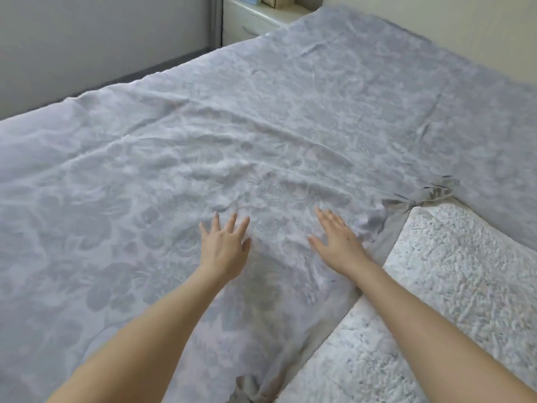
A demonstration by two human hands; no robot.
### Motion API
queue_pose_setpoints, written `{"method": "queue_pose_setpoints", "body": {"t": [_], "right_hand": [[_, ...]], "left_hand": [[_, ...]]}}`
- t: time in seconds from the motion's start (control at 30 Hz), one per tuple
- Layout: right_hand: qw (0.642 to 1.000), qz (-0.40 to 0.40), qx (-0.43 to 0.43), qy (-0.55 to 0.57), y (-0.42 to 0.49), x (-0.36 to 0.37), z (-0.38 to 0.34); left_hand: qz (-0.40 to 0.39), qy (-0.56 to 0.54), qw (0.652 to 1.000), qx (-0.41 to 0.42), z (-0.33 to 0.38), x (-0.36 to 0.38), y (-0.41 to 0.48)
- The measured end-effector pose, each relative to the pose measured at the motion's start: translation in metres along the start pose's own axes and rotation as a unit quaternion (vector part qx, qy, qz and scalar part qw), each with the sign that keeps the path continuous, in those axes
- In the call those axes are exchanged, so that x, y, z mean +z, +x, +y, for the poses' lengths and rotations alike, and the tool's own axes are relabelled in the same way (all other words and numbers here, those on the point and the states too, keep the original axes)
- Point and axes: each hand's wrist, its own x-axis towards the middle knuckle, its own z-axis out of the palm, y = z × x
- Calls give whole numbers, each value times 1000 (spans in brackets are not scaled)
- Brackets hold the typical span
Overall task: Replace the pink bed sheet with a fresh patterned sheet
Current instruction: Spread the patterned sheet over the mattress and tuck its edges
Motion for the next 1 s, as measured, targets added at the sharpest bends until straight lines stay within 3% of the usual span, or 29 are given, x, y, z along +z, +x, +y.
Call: {"method": "queue_pose_setpoints", "body": {"t": [0.1, 0.17, 0.27, 0.33, 0.43, 0.47, 0.5, 0.57, 0.63, 0.7, 0.83, 0.9, 1.0], "right_hand": [[988, -21, 153, 19, 50, 35, -9], [987, -13, 148, -61, 47, 86, -46], [991, 1, -115, -73, -15, 173, -156], [955, -2, -289, -75, -61, 210, -205], [909, -55, -413, -12, -63, 197, -225], [908, -49, -415, 36, -51, 180, -221], [913, -25, -398, 90, -29, 158, -218], [942, 79, -284, 161, 25, 108, -199], [974, 132, -134, 125, 79, 62, -172], [988, 147, -20, 50, 126, 35, -132], [976, 164, 145, 13, 197, -3, -33], [969, 132, 204, 31, 213, -11, -3], [969, 80, 233, -37, 236, 19, 0]], "left_hand": [[11, 37, 999, 33, -80, 19, 29], [53, 30, 998, 22, -138, 31, 16], [77, 9, 995, -67, -217, 51, -34], [54, -10, 989, -136, -245, 53, -69], [18, -38, 981, -190, -253, 32, -82], [28, -41, 980, -193, -248, 23, -75], [55, -45, 980, -184, -242, 9, -59], [130, -41, 984, -111, -215, -18, -15], [169, -37, 985, -19, -177, -44, 35], [159, -26, 986, 44, -133, -57, 80], [113, 40, 979, 164, -73, -37, 165], [98, 60, 981, 153, -83, -19, 190], [145, 20, 984, 100, -102, 11, 221]]}}
